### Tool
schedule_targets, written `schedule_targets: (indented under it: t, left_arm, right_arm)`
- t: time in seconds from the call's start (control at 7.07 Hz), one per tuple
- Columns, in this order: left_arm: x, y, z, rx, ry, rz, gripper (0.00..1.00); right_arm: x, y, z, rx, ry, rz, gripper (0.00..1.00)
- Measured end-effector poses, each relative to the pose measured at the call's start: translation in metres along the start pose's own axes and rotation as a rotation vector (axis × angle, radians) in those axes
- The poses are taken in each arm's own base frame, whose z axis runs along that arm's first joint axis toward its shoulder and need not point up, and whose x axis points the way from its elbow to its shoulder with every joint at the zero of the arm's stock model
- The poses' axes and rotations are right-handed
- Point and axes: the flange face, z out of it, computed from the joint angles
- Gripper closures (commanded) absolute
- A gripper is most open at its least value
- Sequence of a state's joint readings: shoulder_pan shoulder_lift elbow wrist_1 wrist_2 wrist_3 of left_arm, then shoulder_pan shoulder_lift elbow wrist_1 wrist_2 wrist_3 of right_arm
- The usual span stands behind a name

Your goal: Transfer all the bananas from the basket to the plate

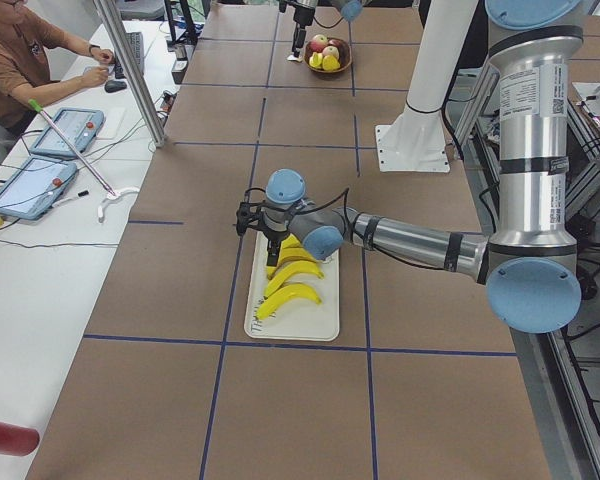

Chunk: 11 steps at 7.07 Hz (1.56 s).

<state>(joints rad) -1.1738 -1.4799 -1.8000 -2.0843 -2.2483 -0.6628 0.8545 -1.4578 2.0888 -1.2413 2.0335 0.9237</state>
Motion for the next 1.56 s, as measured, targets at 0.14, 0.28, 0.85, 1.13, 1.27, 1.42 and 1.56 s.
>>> schedule_targets:
  t: [0.14, 0.28, 0.85, 1.13, 1.27, 1.42, 1.56]
  left_arm:
    - [-0.033, -0.010, -0.018, -0.016, -0.057, 0.052, 0.01]
    - [-0.063, -0.016, -0.036, -0.042, -0.103, 0.087, 0.01]
    - [-0.137, -0.001, -0.075, -0.132, -0.039, 0.064, 0.01]
    - [-0.159, 0.027, -0.068, -0.170, -0.011, 0.008, 0.01]
    - [-0.168, 0.038, -0.063, -0.184, -0.006, -0.010, 0.00]
    - [-0.174, 0.046, -0.060, -0.194, -0.004, -0.021, 0.00]
    - [-0.177, 0.049, -0.057, -0.200, 0.000, -0.028, 0.00]
  right_arm:
    - [0.044, -0.006, -0.007, -0.021, 0.067, -0.070, 0.00]
    - [0.092, -0.016, -0.016, -0.053, 0.108, -0.124, 0.00]
    - [0.327, -0.039, -0.060, -0.144, 0.121, -0.246, 0.00]
    - [0.412, -0.012, -0.079, -0.155, 0.133, -0.231, 0.00]
    - [0.434, 0.004, -0.081, -0.162, 0.134, -0.203, 0.00]
    - [0.449, 0.020, -0.080, -0.177, 0.140, -0.176, 0.00]
    - [0.464, 0.035, -0.081, -0.188, 0.150, -0.139, 0.00]
